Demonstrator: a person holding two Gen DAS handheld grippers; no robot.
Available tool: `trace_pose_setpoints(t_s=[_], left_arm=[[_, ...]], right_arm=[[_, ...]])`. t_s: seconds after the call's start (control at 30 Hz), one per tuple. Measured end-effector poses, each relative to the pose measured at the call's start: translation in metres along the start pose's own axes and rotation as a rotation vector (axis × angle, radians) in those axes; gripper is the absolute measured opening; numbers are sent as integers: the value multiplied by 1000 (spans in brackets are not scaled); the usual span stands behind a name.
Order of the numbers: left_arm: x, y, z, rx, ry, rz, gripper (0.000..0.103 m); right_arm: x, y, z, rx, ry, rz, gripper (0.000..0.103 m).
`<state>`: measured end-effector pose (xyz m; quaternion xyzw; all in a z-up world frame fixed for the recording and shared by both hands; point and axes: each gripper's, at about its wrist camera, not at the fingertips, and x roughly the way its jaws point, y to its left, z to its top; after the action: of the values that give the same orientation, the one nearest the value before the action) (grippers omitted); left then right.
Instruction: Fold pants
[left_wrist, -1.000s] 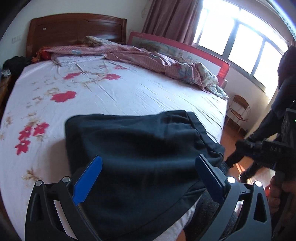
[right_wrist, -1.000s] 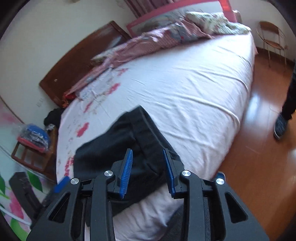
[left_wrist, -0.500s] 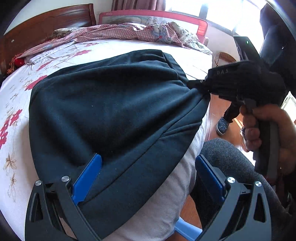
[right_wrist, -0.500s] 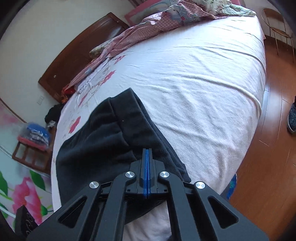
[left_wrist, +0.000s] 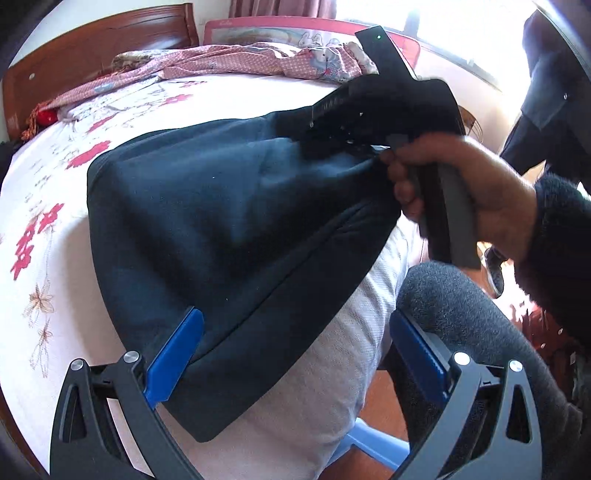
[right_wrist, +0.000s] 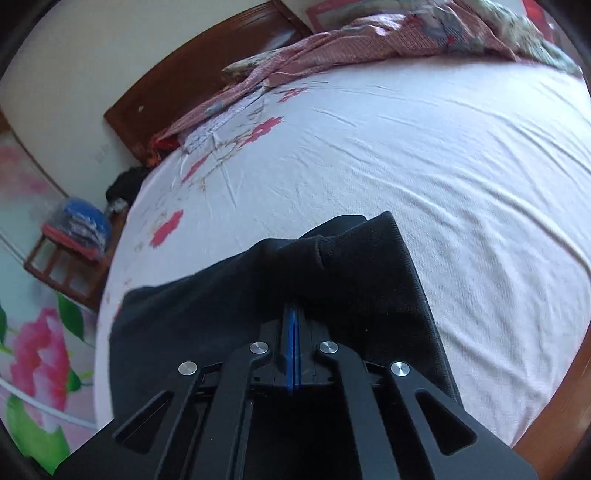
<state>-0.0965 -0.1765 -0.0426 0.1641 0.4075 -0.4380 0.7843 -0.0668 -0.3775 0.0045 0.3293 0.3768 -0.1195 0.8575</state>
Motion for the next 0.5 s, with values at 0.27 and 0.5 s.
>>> trace_pose_setpoints(t_s=[0.27,0.5], left_arm=[[-13,-2,7,-5,-54,-19,101],[7,7,6,-13,7,-48,101]], right_arm=[[-73,31,-46,-189,-37,18,3],[-49,-8,-94,-230,68,-30,2]])
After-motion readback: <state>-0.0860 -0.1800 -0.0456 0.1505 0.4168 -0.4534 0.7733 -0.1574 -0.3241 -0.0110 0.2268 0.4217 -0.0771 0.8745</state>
